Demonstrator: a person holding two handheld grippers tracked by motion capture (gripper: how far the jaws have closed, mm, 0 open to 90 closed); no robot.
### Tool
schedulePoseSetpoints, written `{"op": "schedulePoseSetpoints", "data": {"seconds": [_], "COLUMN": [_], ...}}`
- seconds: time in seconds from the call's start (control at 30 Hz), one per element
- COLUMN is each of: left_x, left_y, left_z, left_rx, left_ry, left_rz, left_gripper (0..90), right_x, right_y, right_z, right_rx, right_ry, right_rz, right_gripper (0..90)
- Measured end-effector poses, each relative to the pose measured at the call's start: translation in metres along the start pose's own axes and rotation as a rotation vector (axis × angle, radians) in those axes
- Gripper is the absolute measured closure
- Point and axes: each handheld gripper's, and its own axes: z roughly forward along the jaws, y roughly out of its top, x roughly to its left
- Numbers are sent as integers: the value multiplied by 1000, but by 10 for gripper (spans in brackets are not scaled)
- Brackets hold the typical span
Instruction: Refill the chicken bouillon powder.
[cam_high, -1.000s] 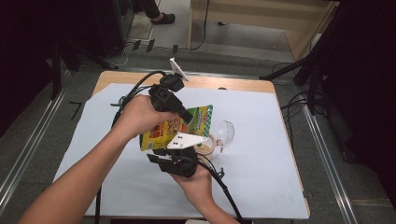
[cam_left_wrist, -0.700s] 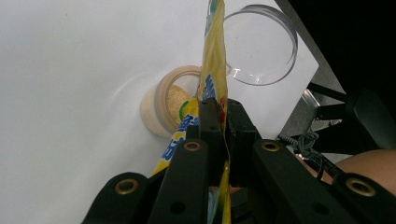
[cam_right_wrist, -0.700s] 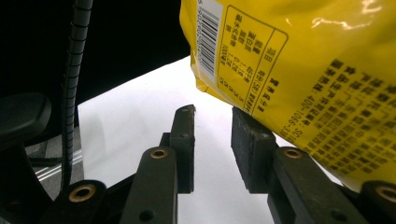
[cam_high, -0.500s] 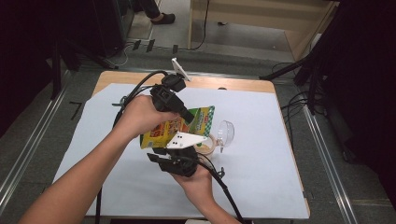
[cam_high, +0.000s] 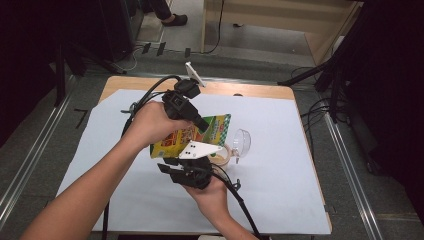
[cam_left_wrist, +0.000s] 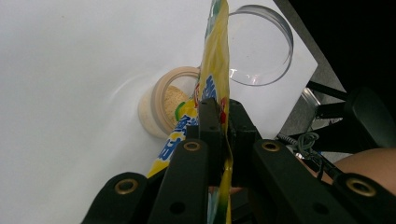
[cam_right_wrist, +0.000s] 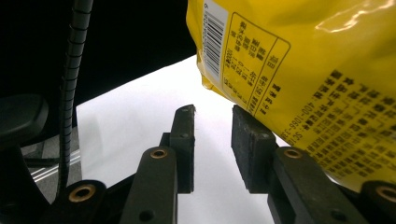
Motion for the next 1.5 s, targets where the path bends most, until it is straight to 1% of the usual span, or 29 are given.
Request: {"op": "schedulePoseSetpoints", "data": {"seconds": [0.43,0.5,0.53,0.73,1.0,1.17,1.3,1.33,1.4,1.5], "left_x": [0,-1,0,-1,-4,-5,-5,-5,-5,-6], "left_y": [0,-1,-1,-1,2,3,3,3,3,4], "left_z": [-1,-1,-1,-1,0,1,0,0,0,1], "left_rx": [-1,2,1,4,12,17,15,17,14,15], "left_ry": [0,-2,-2,8,21,28,33,31,33,29], "left_rz": [4,4,5,6,10,5,1,2,2,2], "left_gripper": [879,880,881,885,886,887,888,888,888,888], "right_x": [0,0,1,1,1,-1,-3,-3,-3,-3], "right_y": [0,1,1,1,1,-2,-8,-9,-8,-7], "right_z": [0,0,-1,0,0,2,6,6,4,3], "right_rx": [-2,-10,-19,-11,-17,-8,18,15,-8,-19], "right_ry": [2,7,7,9,8,-14,-48,-55,-57,-50], "right_rz": [1,1,-8,-8,-8,-10,-6,-12,-7,-6], "right_gripper": [718,722,722,721,719,719,719,718,719,718]}}
